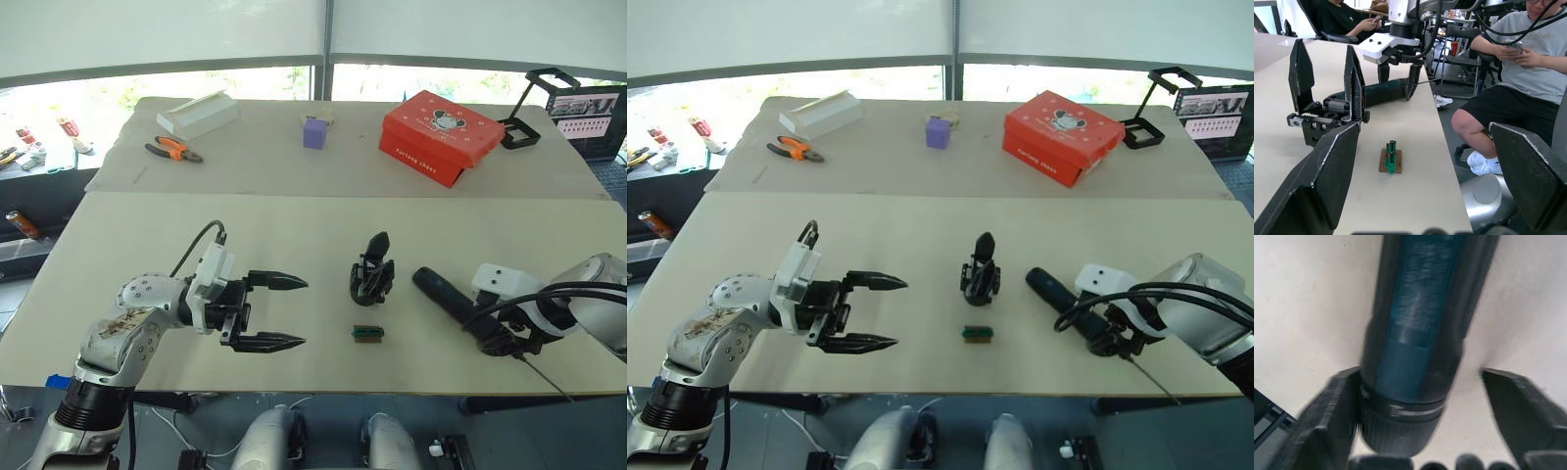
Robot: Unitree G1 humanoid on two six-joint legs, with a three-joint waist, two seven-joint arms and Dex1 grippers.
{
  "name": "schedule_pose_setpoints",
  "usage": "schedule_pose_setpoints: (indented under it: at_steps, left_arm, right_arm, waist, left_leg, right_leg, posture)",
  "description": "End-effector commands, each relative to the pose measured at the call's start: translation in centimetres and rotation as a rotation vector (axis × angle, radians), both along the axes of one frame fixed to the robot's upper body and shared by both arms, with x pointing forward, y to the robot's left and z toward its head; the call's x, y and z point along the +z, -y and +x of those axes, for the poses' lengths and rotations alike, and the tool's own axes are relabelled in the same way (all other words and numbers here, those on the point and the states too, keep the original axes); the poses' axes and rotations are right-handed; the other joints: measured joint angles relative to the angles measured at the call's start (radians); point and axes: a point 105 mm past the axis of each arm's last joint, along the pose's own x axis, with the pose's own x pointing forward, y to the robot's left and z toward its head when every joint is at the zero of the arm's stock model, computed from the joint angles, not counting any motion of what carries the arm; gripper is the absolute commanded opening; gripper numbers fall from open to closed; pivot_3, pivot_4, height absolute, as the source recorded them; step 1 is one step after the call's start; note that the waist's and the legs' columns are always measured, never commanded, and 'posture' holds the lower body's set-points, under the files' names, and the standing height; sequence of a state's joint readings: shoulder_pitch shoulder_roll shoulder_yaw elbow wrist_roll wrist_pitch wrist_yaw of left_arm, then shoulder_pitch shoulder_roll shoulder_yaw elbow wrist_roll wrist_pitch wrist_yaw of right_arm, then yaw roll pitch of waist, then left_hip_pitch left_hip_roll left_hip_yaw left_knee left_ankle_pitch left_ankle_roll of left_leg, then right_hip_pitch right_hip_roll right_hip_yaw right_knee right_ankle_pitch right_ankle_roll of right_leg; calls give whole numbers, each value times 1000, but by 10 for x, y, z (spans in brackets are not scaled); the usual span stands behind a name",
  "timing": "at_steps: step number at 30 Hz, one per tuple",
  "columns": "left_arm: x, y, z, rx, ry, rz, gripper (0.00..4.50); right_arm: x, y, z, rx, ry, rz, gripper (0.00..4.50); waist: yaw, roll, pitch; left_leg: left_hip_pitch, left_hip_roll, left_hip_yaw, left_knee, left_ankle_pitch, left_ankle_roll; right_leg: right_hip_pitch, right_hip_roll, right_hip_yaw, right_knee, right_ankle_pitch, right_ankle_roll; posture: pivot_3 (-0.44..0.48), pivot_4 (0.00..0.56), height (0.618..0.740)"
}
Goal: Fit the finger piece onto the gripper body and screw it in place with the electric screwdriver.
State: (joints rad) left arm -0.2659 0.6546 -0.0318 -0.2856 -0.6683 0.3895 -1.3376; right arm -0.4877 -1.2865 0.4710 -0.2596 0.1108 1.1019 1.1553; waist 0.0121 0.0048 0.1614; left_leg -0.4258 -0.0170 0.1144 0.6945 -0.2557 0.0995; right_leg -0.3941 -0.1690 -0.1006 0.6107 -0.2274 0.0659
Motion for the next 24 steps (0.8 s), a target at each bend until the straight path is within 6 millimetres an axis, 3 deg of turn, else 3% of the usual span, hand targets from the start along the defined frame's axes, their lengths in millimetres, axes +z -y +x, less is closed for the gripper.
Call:
schedule_pose_setpoints:
  at_steps: [1, 3, 10, 13, 15, 18, 21, 24]
  left_arm:
    - [6, 5, -6, -38, 49, 5, 4500]
    - [5, 5, -5, -42, 51, 7, 4500]
    - [7, 2, 2, -25, 60, 5, 4500]
    - [9, 0, 6, -16, 59, 3, 4500]
    - [10, -2, 10, -9, 65, 6, 4500]
    - [10, -7, 14, 9, 65, 8, 4500]
    - [8, -15, 22, 43, 63, 7, 4500]
    - [-2, -25, 29, 62, 97, 48, 4500]
  right_arm:
    - [-6, 5, 0, 3, -3, -28, 2587]
    - [-6, 4, -1, 21, 7, -21, 1957]
    - [22, 24, -6, -171, 108, 95, 1938]
    - [42, 30, -6, -253, 236, 226, 1938]
    - [71, 15, -7, -259, 374, 502, 1937]
    - [117, 0, -28, -202, 574, 858, 1936]
    - [144, -13, -48, -69, 787, 1000, 1936]
    - [153, -26, -58, -19, 903, 1030, 1936]
  waist:
    - [-1, -1, 0]
    - [-1, -2, -1]
    - [9, -3, 0]
    - [12, -2, 0]
    - [10, -2, 0]
    - [4, 1, 1]
    - [9, 1, 1]
    - [10, 1, 1]
  left_leg:
    - [0, 0, 0, 0, 0, 0]
    - [1, 0, 0, 0, 0, 0]
    - [0, 0, 0, 1, 0, -1]
    - [-2, 0, 0, 0, 0, -1]
    - [-2, 0, 0, 0, 1, -1]
    - [-3, 1, 0, 0, 2, -2]
    - [-2, 1, -2, -1, 2, -2]
    - [-2, 0, -2, -1, 1, -1]
  right_leg:
    - [0, 0, 0, 0, 0, 0]
    - [1, 0, 0, 0, 0, 0]
    - [1, -1, 0, 0, 0, 0]
    - [4, 0, 0, 1, 0, 0]
    - [4, 1, -1, 1, 0, 0]
    - [4, 3, -1, 1, 1, 0]
    - [4, 4, -2, 1, 0, -1]
    - [5, 3, -2, 0, 1, 0]
  posture:
    - [0, 150, 740]
    - [0, 150, 740]
    - [0, 150, 740]
    - [0, 150, 740]
    - [0, 150, 740]
    - [0, 150, 740]
    - [0, 150, 740]
    - [0, 150, 740]
